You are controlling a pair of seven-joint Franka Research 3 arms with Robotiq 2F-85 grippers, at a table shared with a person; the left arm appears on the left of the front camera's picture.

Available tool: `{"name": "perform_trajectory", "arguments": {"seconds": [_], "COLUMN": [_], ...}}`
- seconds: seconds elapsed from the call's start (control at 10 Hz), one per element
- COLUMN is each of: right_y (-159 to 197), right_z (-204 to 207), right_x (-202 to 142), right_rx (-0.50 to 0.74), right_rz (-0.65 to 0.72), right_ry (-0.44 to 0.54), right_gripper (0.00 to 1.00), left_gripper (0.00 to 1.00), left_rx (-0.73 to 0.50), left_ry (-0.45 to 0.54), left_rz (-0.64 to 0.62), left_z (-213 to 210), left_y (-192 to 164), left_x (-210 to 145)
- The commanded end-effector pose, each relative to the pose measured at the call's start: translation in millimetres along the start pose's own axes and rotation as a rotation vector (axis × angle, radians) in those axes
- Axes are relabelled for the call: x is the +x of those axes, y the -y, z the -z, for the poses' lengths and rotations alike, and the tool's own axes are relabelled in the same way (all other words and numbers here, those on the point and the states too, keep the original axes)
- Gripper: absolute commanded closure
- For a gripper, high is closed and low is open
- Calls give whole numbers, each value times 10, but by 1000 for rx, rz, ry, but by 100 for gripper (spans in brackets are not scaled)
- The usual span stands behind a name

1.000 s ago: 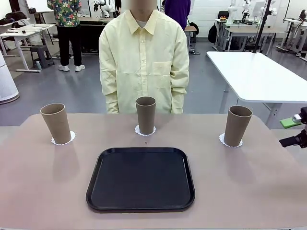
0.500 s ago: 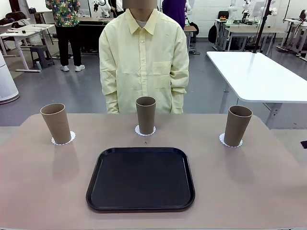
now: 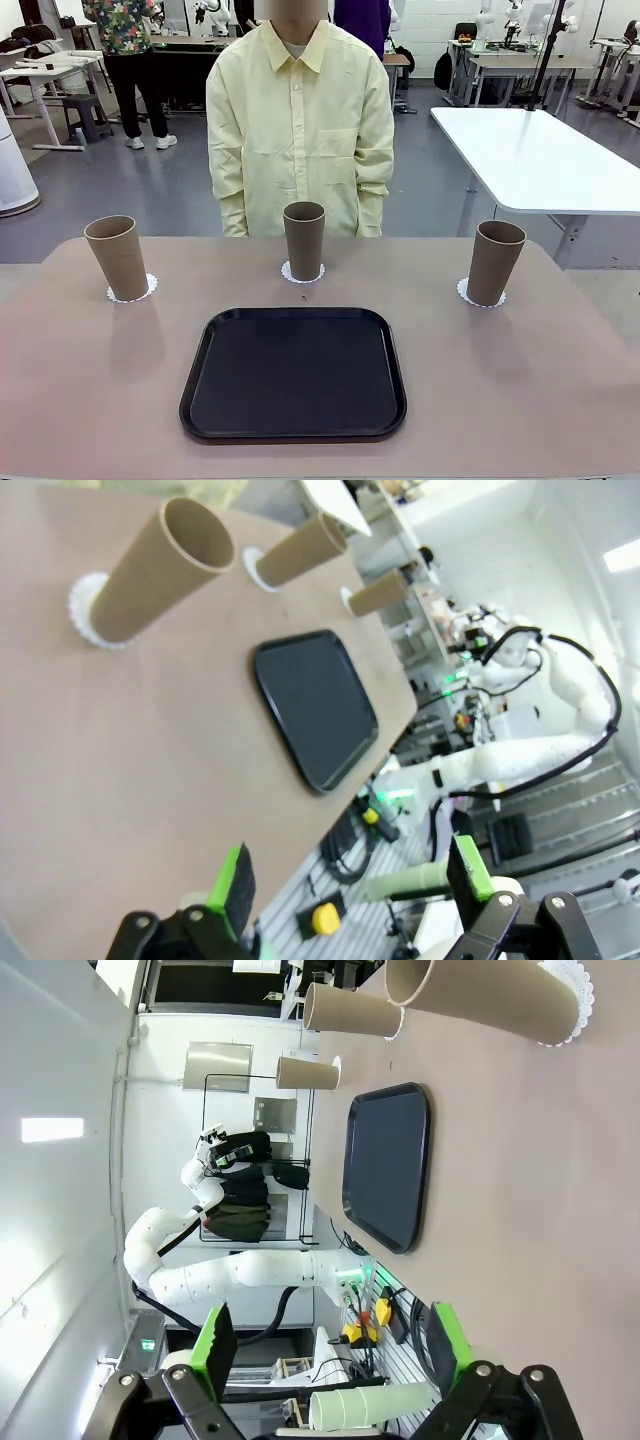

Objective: Place coasters on the table and set cups on them.
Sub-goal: Take one Reusable plastic cup from the Flat Tray and place it on a coaster set by the human.

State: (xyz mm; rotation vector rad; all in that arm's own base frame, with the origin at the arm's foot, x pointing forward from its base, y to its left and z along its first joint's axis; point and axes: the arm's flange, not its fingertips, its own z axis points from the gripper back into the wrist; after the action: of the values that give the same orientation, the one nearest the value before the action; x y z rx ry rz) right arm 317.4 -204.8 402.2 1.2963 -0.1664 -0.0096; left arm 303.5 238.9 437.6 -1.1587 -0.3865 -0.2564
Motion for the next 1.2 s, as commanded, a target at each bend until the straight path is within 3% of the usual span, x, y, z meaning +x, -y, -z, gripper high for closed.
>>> {"name": "perform_trajectory", "arguments": {"seconds": [0.0, 1.1], "right_y": [2, 2], "right_z": [25, 25], "right_x": [-37, -37], "right_rx": [5, 5], "right_rz": [-2, -2], "right_ry": [4, 4], "right_gripper": [0, 0], "left_gripper": [0, 0], "left_rx": [-9, -9], "left_ry": [7, 7], "left_rz": [5, 5], "left_z": [-12, -12], "left_y": [19, 19], "left_x": [-2, -2]}}
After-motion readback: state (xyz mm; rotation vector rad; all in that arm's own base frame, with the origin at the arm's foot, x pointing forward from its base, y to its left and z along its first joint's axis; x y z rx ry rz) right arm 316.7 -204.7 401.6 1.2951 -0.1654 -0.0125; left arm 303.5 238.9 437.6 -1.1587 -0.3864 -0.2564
